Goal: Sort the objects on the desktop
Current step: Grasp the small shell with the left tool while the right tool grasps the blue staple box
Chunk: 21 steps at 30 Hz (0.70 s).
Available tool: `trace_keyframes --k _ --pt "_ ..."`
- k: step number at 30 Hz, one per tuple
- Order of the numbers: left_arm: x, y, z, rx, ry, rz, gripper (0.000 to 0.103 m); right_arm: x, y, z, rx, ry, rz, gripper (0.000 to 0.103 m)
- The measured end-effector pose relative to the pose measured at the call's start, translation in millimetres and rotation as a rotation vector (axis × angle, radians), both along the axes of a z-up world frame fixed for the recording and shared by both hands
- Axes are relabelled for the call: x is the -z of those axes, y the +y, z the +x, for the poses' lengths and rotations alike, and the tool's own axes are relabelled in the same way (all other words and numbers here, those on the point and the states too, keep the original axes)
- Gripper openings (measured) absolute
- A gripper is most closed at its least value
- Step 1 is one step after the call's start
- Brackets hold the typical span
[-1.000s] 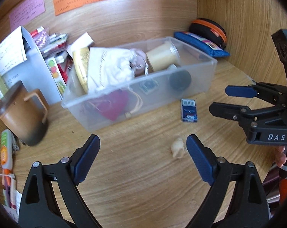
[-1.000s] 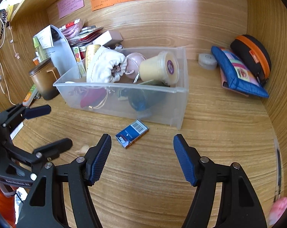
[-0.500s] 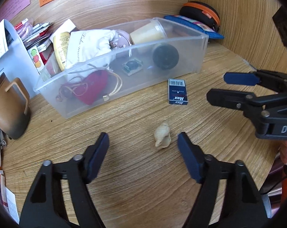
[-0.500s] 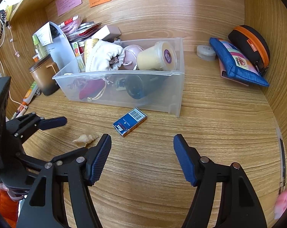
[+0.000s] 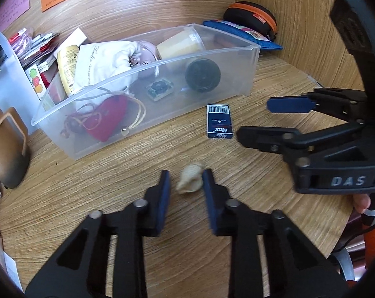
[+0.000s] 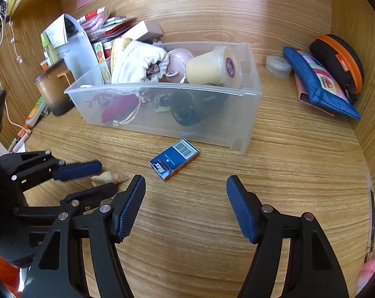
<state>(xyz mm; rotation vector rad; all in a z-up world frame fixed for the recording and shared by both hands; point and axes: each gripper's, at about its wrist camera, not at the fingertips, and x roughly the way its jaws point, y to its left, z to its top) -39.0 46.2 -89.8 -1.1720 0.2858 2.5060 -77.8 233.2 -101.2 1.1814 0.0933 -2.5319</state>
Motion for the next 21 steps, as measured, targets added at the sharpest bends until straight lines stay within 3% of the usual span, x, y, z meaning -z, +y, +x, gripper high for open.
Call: trace_keyframes --k 12,16,20,21 --pt "-10.9 -40.0 -2.6 -0.066 0.009 0.091 0.018 11.8 -41.2 -20.5 -0.007 -0.007 0.131 0.064" --pt "-13.5 -52.4 -3.6 -0.082 0.013 0.117 0.018 14.1 -44.4 -26.3 -0.010 -0.027 0.119 0.060" --pt "-15.2 -59.2 -3.6 -0.087 0.020 0.133 0.018 12.4 -40.6 -29.5 0.023 -0.021 0.110 0.037" --pt "-15.8 -60.9 -3.5 -0.086 0.021 0.137 0.018 11.9 -39.7 -29.3 0.027 -0.020 0.108 0.037"
